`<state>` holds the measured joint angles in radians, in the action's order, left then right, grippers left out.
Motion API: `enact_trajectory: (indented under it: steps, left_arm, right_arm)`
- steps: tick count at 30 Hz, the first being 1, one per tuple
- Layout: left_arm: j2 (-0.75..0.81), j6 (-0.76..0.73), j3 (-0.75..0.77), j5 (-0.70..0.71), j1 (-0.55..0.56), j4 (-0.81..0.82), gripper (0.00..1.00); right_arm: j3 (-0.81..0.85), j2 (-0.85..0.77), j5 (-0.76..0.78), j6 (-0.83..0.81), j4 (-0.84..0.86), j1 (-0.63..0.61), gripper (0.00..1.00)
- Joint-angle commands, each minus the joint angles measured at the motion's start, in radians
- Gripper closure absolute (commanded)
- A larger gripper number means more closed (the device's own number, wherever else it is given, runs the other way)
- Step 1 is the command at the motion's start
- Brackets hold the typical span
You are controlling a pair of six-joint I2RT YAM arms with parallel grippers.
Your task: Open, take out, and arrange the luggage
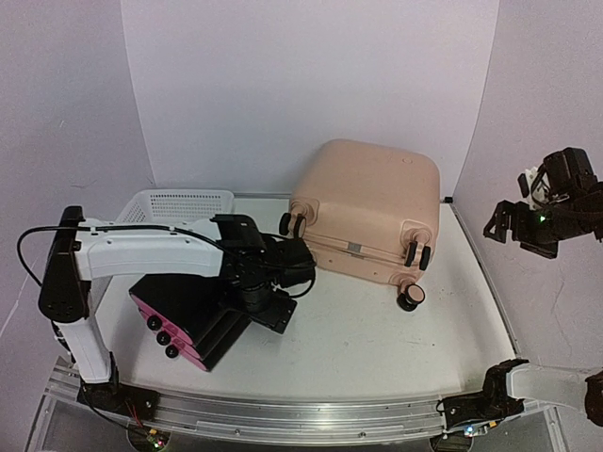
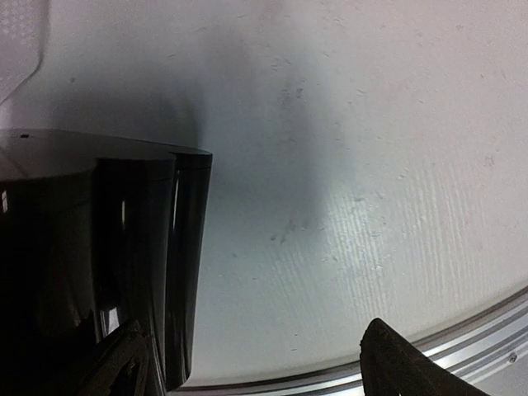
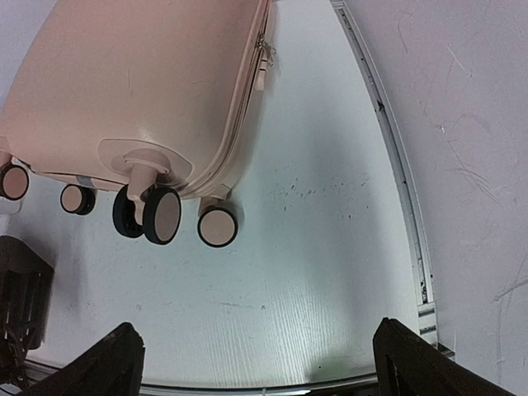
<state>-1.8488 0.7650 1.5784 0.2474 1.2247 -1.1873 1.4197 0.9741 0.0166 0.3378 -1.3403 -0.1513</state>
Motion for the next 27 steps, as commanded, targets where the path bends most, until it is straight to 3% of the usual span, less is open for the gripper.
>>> enact_trajectory:
  steps: [1, 6, 10, 22, 27]
  left_arm:
    - [0.177, 0.118, -0.112, 0.134, -0.051, -0.07, 0.09]
    - [0.331, 0.219, -0.231, 0.189, -0.051, -0.096, 0.07]
    - [0.369, 0.202, -0.22, 0.207, -0.051, -0.079, 0.05]
    - [-0.026, -0.164, 0.191, 0.025, -0.087, 0.078, 0.05]
    - [-0.122, -0.206, 0.215, 0.008, -0.159, 0.09, 0.05]
  right_arm:
    - [-0.004, -0.006, -0.009, 0.009, 0.052, 0.004, 0.02]
    - [-0.013, -0.012, -0.009, 0.006, 0.053, 0.004, 0.02]
    - [-0.016, -0.004, -0.041, 0.008, 0.057, 0.004, 0.02]
    - [-0.005, -0.009, -0.056, 0.016, 0.062, 0.004, 0.02]
    - [0.014, -0.021, -0.052, 0.015, 0.051, 0.004, 0.02]
